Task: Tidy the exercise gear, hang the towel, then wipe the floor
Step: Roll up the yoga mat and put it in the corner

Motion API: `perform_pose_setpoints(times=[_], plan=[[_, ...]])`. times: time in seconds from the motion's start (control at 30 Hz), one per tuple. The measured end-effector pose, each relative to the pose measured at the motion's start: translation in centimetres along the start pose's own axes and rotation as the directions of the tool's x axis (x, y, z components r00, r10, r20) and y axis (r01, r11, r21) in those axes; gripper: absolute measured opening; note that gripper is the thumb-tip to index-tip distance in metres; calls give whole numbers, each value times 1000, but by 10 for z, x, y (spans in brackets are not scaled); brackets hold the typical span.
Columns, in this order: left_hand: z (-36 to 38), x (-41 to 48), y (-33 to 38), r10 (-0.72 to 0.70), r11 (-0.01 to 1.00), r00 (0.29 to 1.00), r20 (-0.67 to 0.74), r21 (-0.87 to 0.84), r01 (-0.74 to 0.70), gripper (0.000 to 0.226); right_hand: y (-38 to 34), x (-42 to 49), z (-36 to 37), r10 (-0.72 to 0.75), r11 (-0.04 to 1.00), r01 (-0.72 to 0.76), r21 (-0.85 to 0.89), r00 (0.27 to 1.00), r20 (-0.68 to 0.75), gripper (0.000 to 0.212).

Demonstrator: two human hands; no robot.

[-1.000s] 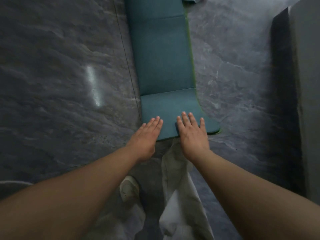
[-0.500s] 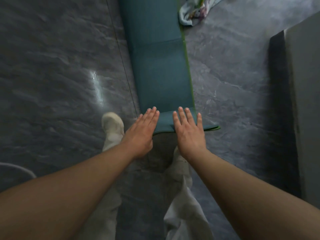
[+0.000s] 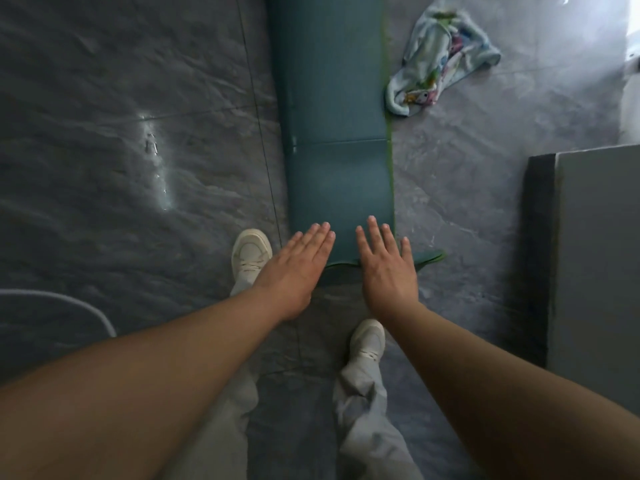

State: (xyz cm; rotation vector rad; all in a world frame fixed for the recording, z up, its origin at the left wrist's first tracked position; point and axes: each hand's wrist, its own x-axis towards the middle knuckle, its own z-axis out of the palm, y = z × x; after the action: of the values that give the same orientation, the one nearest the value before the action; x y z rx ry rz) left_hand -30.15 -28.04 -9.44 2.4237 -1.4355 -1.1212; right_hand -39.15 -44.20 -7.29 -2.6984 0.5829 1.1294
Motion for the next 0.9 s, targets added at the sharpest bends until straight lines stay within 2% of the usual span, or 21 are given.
perform_pose_setpoints(times=[0.23,0.4,0.5,0.6,0.77,0.9], plan=[[-10,32,-27,-70,997,997,-23,14,70,99,-11,41,-12,65,998,-65,14,998,0,85],[-12,66,-39,-146,989,983,-113,5,147,93,3,84,-15,-4,1000,3,-31,999,-36,90],[-8,92,-52,-209,977,951,-228,-12,212,95,14,116,-16,-68,996,64,-59,995,-74,91],[0,111,-65,-287,956,919,-269,-20,293,95,19,146,-15,-137,988,128,-87,985,-104,98],[16,135,-76,-334,937,892,-306,-5,349,100,25,187,-4,-182,980,170,-105,977,-114,83],[31,147,-77,-314,942,907,-282,24,334,101,32,204,11,-165,982,153,-109,980,-112,80]])
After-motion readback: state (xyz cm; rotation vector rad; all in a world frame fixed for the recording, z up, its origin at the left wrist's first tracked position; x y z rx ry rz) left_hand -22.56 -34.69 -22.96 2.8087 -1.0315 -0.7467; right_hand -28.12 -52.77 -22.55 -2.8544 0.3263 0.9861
